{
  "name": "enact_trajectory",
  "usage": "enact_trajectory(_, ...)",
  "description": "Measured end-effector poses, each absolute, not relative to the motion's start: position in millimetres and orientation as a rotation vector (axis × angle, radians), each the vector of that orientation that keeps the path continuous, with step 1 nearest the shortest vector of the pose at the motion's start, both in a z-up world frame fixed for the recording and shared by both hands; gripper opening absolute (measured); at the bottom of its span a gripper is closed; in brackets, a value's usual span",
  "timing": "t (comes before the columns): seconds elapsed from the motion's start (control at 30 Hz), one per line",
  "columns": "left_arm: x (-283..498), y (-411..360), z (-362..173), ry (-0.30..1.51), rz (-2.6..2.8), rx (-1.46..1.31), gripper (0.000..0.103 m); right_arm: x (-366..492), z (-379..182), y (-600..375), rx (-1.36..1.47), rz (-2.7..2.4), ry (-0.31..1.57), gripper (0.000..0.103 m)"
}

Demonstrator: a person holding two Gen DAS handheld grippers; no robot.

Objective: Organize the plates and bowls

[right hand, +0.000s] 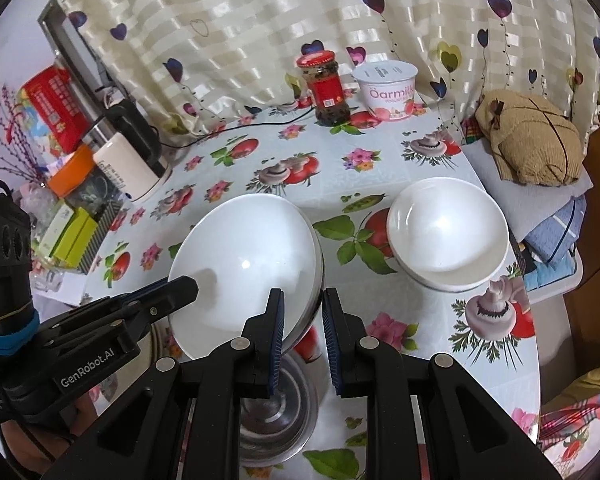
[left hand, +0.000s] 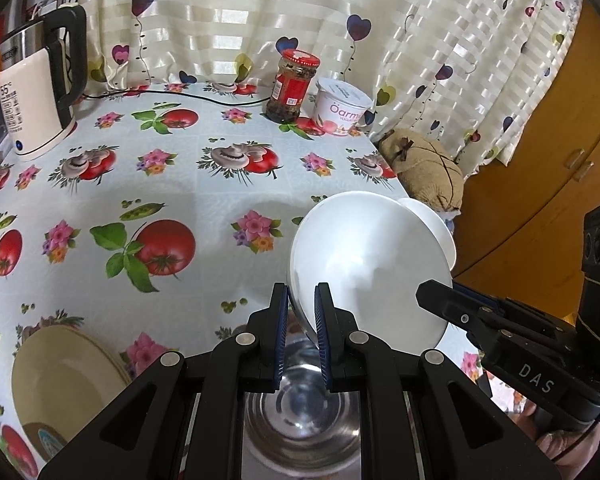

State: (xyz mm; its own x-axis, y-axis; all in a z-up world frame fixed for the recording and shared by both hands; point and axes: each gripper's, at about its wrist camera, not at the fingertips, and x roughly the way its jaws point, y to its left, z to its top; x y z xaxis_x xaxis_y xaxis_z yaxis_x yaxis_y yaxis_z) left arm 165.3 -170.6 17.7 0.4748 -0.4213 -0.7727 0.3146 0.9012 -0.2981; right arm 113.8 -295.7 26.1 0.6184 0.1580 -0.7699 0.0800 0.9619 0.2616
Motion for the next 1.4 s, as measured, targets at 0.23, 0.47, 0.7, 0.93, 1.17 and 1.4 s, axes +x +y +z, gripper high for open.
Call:
enact_trajectory(0.23,145,-162,22,0.972,-0.441,-0.119,0.014,98,31,-287,0.280,0.061,0.903,0.019)
enact_trajectory(0.47,126,-153,20,0.982,-0.428,-0.120,0.014,81,32,-275,0.273,0.076,0.901,0.019)
enact_trajectory(0.7,109,-146,14,0.998,-0.414,-0.110,0.014,66,28,-267,0.276,0.088,0.911,0.019)
enact_trajectory(0.93,101,-143,-2,1.042,-0.405,-0.107,0.014,58,12,-262,0.288,0.099,0.948,0.019)
enact_trajectory(1.17,99,-144,-14,1.074,-0.398,-0.101,0.014,57,-3,-262,0.295,0.102,0.986,0.019)
enact_trajectory(1.4,101,-145,-21,1.097,-0.390,-0.093,0.014,61,-14,-262,0.303,0.104,1.015,0.019)
